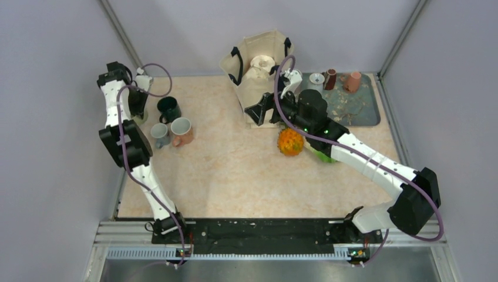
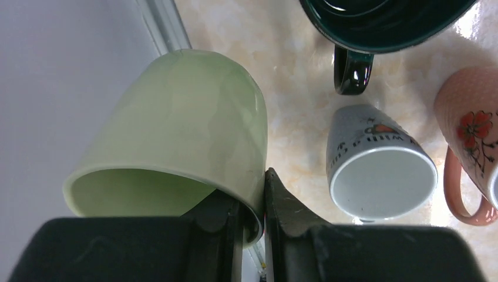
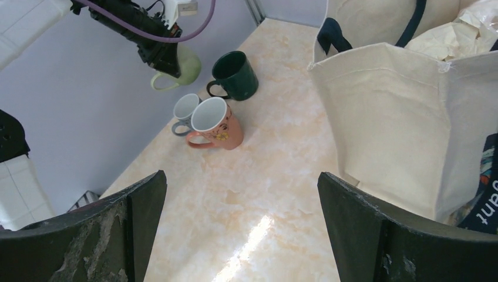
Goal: Turn the mug right side up
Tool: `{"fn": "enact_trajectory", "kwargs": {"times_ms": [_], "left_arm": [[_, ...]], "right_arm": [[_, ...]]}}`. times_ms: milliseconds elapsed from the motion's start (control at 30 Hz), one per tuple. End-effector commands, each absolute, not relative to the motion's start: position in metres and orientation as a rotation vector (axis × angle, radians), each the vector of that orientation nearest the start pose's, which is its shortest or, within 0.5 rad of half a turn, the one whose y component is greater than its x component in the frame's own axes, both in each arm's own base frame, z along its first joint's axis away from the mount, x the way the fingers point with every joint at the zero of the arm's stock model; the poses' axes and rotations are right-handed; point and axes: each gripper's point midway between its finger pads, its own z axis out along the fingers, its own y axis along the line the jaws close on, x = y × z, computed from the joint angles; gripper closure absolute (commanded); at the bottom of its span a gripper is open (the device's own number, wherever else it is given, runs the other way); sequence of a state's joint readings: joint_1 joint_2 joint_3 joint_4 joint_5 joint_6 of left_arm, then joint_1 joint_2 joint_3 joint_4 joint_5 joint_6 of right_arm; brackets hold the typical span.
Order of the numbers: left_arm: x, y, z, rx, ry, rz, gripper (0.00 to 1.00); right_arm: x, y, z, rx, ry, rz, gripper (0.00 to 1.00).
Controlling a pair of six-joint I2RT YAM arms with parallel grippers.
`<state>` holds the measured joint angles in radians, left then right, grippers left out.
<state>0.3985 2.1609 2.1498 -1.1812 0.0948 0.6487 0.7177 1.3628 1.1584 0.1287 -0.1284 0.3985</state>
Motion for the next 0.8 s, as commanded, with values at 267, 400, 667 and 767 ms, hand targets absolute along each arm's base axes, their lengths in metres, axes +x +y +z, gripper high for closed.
{"fn": "enact_trajectory", "kwargs": {"times_ms": [267, 400, 667, 767], "left_arm": [[0.459, 0.166, 0.106, 0.483, 2.798, 0.168, 1.00], [0.461, 0.169, 0.098, 0.482, 2.807, 0.183, 1.00], [0.461, 0.164, 0.094, 0.475, 2.809, 0.149, 0.68], [0.463, 0.163, 0.110, 0.468, 2.768, 0.161, 0.61]], "right_arm": [[0.325, 0.319, 0.355, -0.378, 1.612, 0.850, 0.01], [0.324, 0.313, 0.356, -0.382, 1.609, 0.822, 0.01], [0.327, 0.301, 0.358, -0.354, 1.601, 0.765, 0.01], [0.337, 0.290, 0.352, -0.294, 1.639, 0.678, 0.01]]}}
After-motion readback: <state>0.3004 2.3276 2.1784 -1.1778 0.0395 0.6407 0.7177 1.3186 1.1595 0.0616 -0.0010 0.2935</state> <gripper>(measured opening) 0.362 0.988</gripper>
